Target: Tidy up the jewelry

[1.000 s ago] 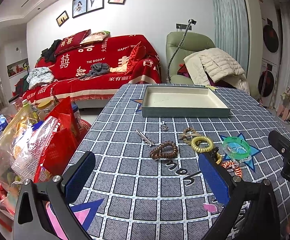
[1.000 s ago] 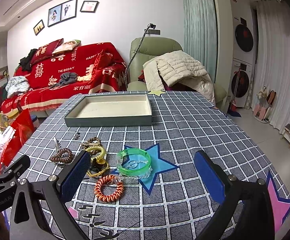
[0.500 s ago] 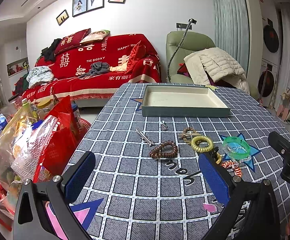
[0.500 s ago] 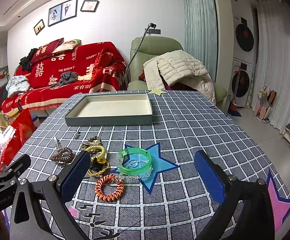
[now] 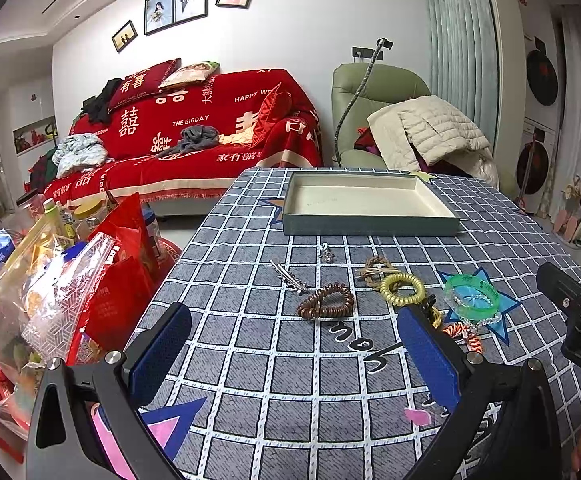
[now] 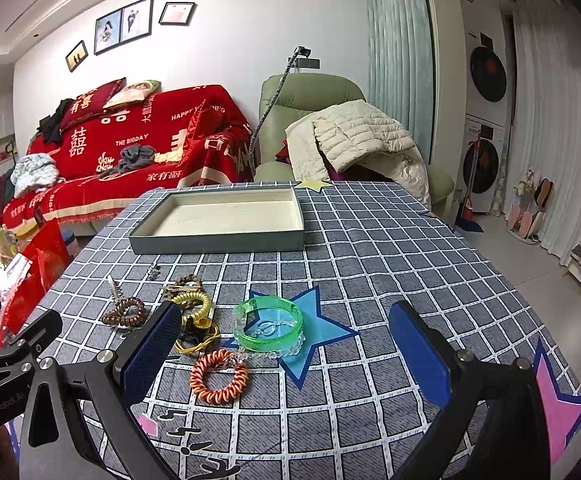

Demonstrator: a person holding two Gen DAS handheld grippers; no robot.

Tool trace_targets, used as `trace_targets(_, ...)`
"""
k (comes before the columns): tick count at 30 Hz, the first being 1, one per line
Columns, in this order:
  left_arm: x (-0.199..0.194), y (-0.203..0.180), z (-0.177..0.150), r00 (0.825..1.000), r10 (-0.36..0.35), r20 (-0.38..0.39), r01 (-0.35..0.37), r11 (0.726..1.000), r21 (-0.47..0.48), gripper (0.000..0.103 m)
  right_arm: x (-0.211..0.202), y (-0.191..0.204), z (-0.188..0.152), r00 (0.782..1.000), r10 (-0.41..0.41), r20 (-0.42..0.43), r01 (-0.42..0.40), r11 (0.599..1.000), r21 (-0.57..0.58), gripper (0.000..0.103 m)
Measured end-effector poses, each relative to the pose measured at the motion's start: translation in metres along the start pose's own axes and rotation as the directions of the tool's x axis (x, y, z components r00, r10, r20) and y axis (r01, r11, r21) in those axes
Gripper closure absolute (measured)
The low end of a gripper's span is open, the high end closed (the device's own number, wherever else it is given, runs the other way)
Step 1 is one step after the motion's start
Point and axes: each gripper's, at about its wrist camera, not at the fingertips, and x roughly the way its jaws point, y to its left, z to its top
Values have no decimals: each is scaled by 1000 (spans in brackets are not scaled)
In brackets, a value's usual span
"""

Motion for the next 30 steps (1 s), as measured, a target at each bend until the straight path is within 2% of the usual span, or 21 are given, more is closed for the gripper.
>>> trace_targets(30,1,-3,1,1000,-4,-7,4,1000,1,0,1,-1,0,1000,-1,-3,1,1000,2,0)
